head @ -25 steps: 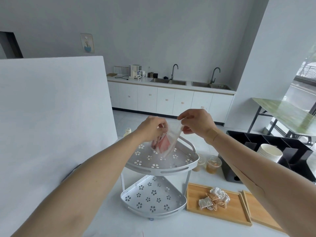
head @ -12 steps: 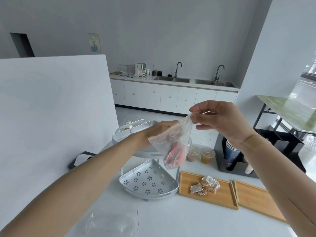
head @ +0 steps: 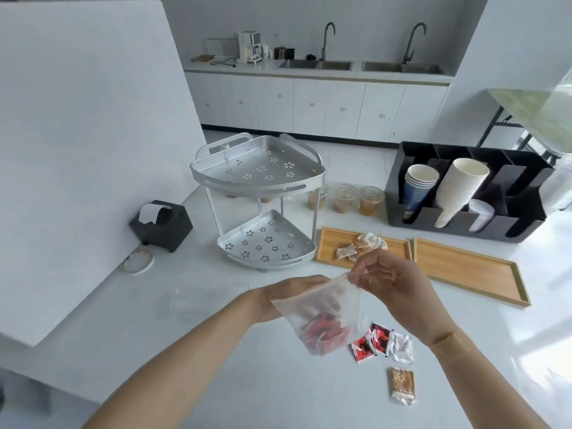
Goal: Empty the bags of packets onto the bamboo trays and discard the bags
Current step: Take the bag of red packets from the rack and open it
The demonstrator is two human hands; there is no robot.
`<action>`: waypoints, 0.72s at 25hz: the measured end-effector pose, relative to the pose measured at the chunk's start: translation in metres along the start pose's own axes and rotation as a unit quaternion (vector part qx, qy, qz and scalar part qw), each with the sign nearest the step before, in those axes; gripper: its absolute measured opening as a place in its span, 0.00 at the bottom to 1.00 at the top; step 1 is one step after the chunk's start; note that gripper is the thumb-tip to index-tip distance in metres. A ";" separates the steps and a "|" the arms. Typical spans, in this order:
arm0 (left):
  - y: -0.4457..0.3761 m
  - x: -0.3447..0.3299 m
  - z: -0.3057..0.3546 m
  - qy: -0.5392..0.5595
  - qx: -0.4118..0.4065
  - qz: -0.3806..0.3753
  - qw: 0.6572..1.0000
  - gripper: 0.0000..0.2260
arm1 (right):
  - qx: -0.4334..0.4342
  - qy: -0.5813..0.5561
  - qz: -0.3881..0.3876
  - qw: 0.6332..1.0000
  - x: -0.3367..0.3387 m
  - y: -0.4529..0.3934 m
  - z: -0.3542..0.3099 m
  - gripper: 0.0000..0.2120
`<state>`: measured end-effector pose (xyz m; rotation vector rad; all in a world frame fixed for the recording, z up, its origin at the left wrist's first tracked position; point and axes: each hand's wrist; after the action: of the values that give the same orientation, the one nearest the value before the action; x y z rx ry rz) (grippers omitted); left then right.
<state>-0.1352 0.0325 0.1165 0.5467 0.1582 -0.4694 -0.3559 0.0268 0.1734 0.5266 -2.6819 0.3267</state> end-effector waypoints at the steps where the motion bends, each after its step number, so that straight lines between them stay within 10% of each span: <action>1: 0.001 -0.002 -0.009 -0.026 0.005 -0.035 0.999 0.10 | -0.026 -0.002 0.013 1.000 -0.005 0.013 0.015 0.05; 5: 0.002 -0.004 -0.059 -0.014 0.019 0.017 1.000 0.19 | -0.111 0.040 0.079 0.990 -0.026 0.057 0.067 0.10; 10: -0.010 -0.016 -0.094 -0.130 -0.067 0.176 0.974 0.03 | -0.166 0.034 0.133 0.977 -0.041 0.097 0.112 0.11; 18: -0.036 -0.044 -0.082 -0.294 -0.176 0.176 0.923 0.05 | -0.168 0.114 0.013 0.979 -0.016 0.105 0.115 0.06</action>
<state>-0.1928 0.0661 0.0425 0.0575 -0.4240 -0.2269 -0.4225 0.0927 0.0475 0.3281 -2.4500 -0.0600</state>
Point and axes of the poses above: each hand's wrist, its own y-axis away from the middle knuckle, its own x-axis out of the back of the hand, z = x × y, and after that the axes turned 5 degrees about y, right-handed
